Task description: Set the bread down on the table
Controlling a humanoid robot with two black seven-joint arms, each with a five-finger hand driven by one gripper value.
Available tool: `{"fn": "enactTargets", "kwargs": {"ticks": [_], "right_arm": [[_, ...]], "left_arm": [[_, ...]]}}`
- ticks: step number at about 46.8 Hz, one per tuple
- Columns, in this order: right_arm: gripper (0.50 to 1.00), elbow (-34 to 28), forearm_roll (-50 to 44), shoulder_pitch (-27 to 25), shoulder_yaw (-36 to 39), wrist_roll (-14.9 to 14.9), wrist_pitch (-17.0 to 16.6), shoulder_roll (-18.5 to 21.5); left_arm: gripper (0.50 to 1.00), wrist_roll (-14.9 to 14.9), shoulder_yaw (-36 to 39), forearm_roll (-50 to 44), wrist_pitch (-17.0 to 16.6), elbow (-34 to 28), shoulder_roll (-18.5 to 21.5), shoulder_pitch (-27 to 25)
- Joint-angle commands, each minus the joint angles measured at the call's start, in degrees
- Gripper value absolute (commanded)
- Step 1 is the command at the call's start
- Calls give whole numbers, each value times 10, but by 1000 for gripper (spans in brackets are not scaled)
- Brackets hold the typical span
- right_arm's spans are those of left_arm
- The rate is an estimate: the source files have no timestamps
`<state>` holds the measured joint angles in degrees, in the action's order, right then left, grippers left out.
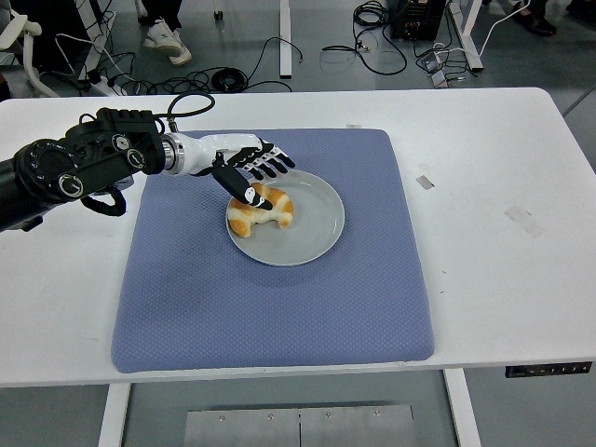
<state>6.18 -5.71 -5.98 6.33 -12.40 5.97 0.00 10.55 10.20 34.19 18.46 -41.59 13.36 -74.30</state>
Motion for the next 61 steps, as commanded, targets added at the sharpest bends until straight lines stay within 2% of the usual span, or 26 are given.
{"fn": "enactTargets", "kwargs": {"ticks": [1,11,16,19,27,32,46,50,61], "right_arm": [[1000,0,0,0,0,0,0,0],[1000,0,0,0,0,0,0,0],[1000,1,0,0,0,0,0,0],[1000,0,0,0,0,0,0,0],[1000,1,0,0,0,0,0,0],[1000,1,0,0,1,0,0,0],[1000,1,0,0,0,0,0,0],[1000,0,0,0,0,0,0,0],[1000,0,0,0,1,0,0,0]], "left_arm": [[851,0,0,0,0,-2,0,4],[830,0,0,1,3,-3,-3,4],[783,0,0,2,3,-2,-2,3],[728,1,1,2,4,-3,0,2],[656,1,0,1,18,-2,4,0],[634,1,0,1,20,-2,5,0],[642,1,0,2,20,-2,5,4],[663,1,0,2,20,-2,3,4],[840,1,0,3,28,-4,3,1]]}}
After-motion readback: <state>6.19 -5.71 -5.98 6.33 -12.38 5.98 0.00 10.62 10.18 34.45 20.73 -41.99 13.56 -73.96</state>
